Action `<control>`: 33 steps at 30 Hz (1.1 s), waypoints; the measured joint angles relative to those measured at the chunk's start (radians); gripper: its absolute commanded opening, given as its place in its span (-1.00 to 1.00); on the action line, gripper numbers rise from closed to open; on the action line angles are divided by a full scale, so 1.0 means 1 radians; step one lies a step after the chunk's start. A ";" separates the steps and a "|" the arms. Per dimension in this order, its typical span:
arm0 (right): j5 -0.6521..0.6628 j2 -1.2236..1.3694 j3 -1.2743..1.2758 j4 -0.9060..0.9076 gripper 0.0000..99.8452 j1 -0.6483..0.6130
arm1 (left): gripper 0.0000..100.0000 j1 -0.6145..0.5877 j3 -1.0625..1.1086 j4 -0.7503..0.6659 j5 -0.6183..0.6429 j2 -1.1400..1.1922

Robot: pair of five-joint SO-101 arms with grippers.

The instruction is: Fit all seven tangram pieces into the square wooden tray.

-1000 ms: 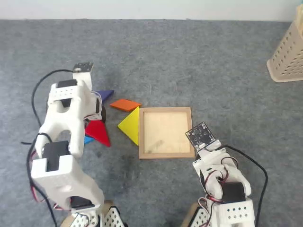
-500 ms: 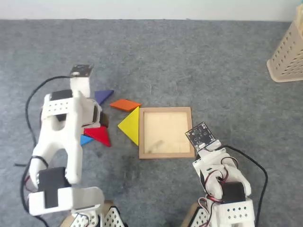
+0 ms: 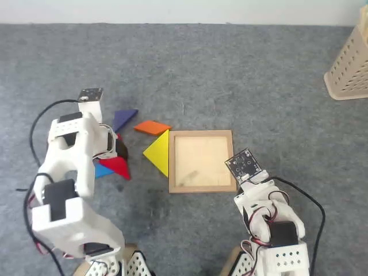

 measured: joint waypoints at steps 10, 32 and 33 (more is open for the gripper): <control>0.000 0.000 0.000 0.000 -0.98 0.000 | -0.56 0.035 0.002 0.026 0.032 0.005; 0.000 0.000 0.000 0.000 -0.98 0.000 | -0.72 0.190 -0.327 0.264 0.026 0.008; 0.000 0.000 0.000 0.000 -0.98 0.000 | -0.72 0.187 -0.344 0.273 0.015 0.006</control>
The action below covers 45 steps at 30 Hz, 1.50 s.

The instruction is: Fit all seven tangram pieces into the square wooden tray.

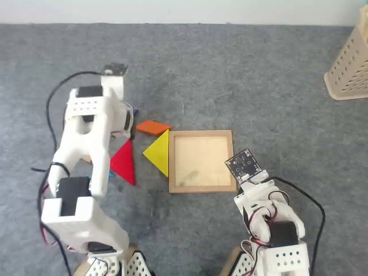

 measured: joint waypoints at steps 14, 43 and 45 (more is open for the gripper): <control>0.000 0.000 0.000 0.000 -0.98 0.000 | -0.45 0.002 0.612 -0.106 -0.118 -0.644; 0.000 0.000 0.000 0.000 -0.98 0.000 | -0.41 -0.163 0.419 -0.249 0.009 -0.058; 0.000 0.000 0.000 0.000 -0.98 0.000 | -0.41 -0.163 0.405 -0.249 0.009 -0.051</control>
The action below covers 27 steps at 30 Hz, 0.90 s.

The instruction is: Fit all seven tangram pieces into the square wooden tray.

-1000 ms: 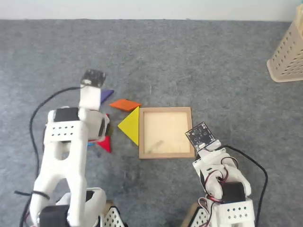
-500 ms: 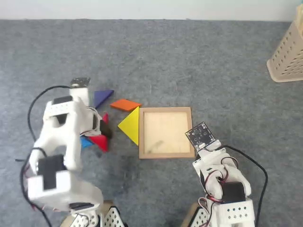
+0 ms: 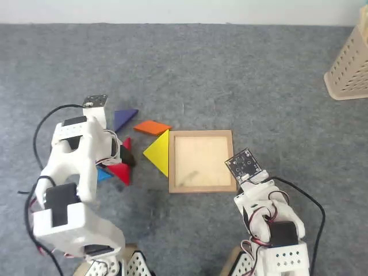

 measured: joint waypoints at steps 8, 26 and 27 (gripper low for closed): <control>0.000 0.000 0.000 0.000 -0.98 0.000 | -0.51 0.034 -0.006 -0.014 -0.006 0.005; 0.000 0.000 0.000 0.000 -0.98 0.000 | -0.57 0.100 -0.087 0.060 -0.009 -0.025; 0.000 0.000 0.000 0.000 -0.98 0.000 | -0.57 0.100 -0.091 0.074 -0.009 -0.052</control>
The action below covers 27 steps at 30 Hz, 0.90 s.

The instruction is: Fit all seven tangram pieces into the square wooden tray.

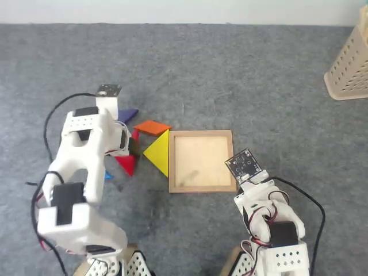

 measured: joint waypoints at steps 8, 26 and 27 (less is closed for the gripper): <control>0.000 0.000 0.000 0.000 -0.98 0.000 | -0.57 0.152 -0.028 0.114 0.009 -0.195; 0.000 0.000 0.000 0.000 -0.98 0.000 | -0.57 0.522 -0.322 0.086 -0.324 0.143; 0.000 0.000 0.000 0.000 -0.98 0.000 | -0.57 0.523 -0.322 0.081 -0.347 0.143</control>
